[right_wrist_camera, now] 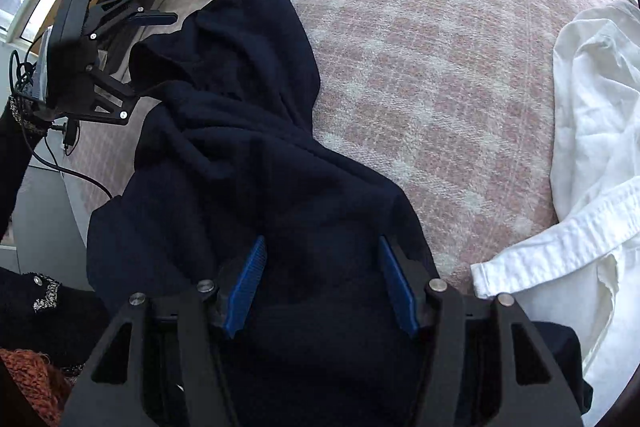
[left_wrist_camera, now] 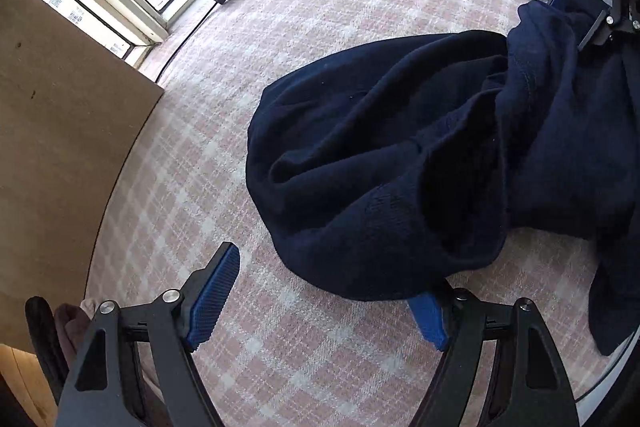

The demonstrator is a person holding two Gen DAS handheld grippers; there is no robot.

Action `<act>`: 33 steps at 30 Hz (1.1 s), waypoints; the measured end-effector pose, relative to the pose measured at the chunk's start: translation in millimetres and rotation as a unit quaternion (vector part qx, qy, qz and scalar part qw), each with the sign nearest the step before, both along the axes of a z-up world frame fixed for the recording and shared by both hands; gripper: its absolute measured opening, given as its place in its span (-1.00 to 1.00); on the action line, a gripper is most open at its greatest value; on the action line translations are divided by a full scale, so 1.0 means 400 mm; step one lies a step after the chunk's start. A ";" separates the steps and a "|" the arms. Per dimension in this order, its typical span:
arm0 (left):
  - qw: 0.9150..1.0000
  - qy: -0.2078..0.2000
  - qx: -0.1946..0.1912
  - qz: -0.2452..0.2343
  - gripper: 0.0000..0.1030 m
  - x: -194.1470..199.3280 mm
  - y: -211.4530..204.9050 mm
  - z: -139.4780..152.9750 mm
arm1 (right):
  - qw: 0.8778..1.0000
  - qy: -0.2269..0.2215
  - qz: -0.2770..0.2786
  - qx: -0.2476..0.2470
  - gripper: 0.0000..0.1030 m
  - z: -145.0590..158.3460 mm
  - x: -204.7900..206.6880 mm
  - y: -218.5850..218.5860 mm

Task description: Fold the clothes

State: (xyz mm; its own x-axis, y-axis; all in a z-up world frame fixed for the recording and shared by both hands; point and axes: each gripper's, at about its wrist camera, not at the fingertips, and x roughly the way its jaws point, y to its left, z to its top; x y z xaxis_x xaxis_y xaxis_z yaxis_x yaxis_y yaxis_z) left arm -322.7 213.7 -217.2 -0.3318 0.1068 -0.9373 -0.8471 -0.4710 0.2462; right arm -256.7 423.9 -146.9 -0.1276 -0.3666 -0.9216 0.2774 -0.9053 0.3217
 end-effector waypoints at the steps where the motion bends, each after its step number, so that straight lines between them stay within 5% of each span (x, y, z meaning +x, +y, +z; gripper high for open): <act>1: 1.000 -0.009 0.008 -0.005 -0.18 -0.001 0.012 0.003 | 1.000 0.006 -0.007 -0.011 -0.70 0.012 0.011 0.009; 2: 1.000 -0.016 0.025 -0.001 -0.66 -0.004 0.010 0.021 | 1.000 0.013 -0.014 -0.021 -0.80 0.024 0.023 0.018; 3: 0.999 -0.023 0.046 0.007 -0.84 -0.008 0.003 0.045 | 0.999 0.022 -0.022 -0.029 -0.89 0.042 0.035 0.028; 5: 0.995 -0.037 0.088 0.024 -0.84 -0.017 -0.012 0.093 | 0.998 0.049 -0.037 -0.035 -0.93 0.092 0.060 0.048; 10: 0.990 -0.011 0.139 0.030 -0.84 -0.009 -0.059 0.226 | 1.000 0.025 -0.010 -0.009 -0.90 0.044 0.028 0.035; 11: 0.990 -0.003 0.140 0.029 -0.84 -0.003 -0.065 0.241 | 1.000 0.020 -0.004 -0.003 -0.64 0.034 0.022 0.032; 12: 0.990 -0.001 0.137 0.025 -0.84 0.006 -0.066 0.245 | 1.000 0.016 0.001 0.002 -0.05 0.024 0.015 0.030; 14: 0.992 0.001 0.129 0.017 -0.84 0.028 -0.062 0.246 | 1.000 0.006 0.012 0.012 0.32 0.005 0.002 0.025; 22: 0.996 -0.008 0.085 -0.003 -0.70 0.036 -0.040 0.157 | 0.996 -0.031 0.056 0.054 0.31 -0.074 -0.049 0.005; 24: 0.997 0.011 0.078 -0.020 -0.47 0.030 -0.044 0.133 | 0.997 -0.009 0.067 0.046 0.17 -0.062 -0.039 0.006; 26: 0.996 0.029 0.071 -0.033 -0.22 0.020 -0.047 0.109 | 0.997 0.001 0.072 0.034 -0.56 -0.028 -0.013 0.012; 29: 0.996 0.014 0.077 -0.035 -0.22 -0.019 -0.035 0.078 | 0.998 0.015 0.062 0.029 -0.77 0.031 0.027 0.026; 30: 0.996 0.000 0.079 -0.032 -0.27 -0.032 -0.024 0.069 | 0.998 0.022 0.054 0.024 -0.79 0.055 0.041 0.034; 31: 0.996 -0.015 0.081 -0.030 -0.68 -0.044 -0.011 0.060 | 0.998 0.029 0.045 0.020 -0.82 0.079 0.055 0.041; 32: 0.996 -0.016 0.081 -0.027 -0.90 -0.048 0.000 0.060 | 0.999 0.036 0.036 0.015 -0.84 0.102 0.069 0.049; 33: 0.996 -0.012 0.079 -0.024 -0.90 -0.050 0.010 0.064 | 0.998 0.047 0.027 0.014 -0.86 0.134 0.083 0.056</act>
